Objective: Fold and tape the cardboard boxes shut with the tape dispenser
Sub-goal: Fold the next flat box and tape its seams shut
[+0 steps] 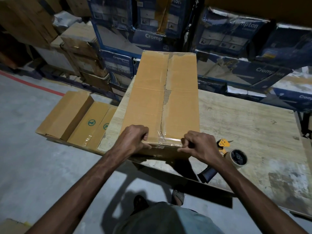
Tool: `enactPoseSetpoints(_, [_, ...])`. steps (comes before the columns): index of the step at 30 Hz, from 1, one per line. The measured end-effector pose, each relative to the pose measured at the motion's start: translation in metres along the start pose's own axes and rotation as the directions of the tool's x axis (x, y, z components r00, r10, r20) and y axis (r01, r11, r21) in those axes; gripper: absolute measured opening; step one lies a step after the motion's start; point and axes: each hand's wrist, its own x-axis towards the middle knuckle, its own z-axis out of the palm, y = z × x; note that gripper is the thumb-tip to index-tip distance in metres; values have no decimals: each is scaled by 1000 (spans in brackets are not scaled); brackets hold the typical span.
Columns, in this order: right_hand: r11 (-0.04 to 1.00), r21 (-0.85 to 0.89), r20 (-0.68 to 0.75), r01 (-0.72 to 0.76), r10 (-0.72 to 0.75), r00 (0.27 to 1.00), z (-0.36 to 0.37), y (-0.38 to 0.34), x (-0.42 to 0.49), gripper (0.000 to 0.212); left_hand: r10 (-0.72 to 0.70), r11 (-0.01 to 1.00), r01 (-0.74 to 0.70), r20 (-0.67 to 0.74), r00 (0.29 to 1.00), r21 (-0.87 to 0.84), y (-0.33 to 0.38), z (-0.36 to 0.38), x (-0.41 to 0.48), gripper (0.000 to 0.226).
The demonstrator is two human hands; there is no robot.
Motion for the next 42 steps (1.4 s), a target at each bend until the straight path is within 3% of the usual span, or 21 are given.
enactPoseSetpoints(7, [994,70,-39,-80,82,996,-6,29,-13,54,7,921,-13,16,1000,389,-55,-29,-3,70])
enactPoseSetpoints(12, [992,32,-28,-119,120,992,-4,28,-11,70,54,945,-58,24,998,321,-69,-24,-3,70])
enactPoseSetpoints(15, [994,30,-38,-103,104,994,-2,30,-11,70,221,937,-199,-45,974,287,-77,-19,-8,65])
enactPoseSetpoints(19, [996,26,-55,-81,82,995,-1,30,-12,71,530,810,-442,-158,833,386,-100,-4,-13,52])
enactPoseSetpoints(22, [988,83,-47,-131,135,990,-2,25,-15,72,584,772,-478,-174,793,418,-102,-4,-16,57])
enactPoseSetpoints(25, [913,310,-72,-266,301,951,0,12,-22,67,353,932,-307,-297,887,191,-89,-12,-26,65])
enactPoseSetpoints(26, [864,397,-103,-309,376,921,3,5,-23,70,212,977,-186,-364,907,105,-83,-13,-26,63])
enactPoseSetpoints(28, [739,534,-122,-410,548,828,11,-7,-19,78,-123,992,95,-457,881,-83,-74,-12,-19,56])
enactPoseSetpoints(29, [654,606,-77,-453,615,785,15,-12,-14,83,-285,953,206,-429,857,-221,-75,-9,-10,61])
enactPoseSetpoints(31, [431,753,86,-497,685,723,24,-18,-1,98,-513,726,346,-134,848,-594,-71,-5,7,86])
enactPoseSetpoints(33, [288,818,162,-498,716,680,32,-22,13,104,-537,443,405,125,834,-800,-67,3,17,98])
enactPoseSetpoints(35, [282,839,127,-466,731,670,38,-24,19,100,-568,342,386,139,811,-856,-63,12,20,92])
enactPoseSetpoints(39, [403,794,60,-455,694,718,34,-17,18,82,-631,202,324,131,765,-924,-37,21,5,68])
enactPoseSetpoints(42, [522,724,46,-451,616,786,22,7,28,85,-755,102,233,77,652,-967,0,42,-19,68])
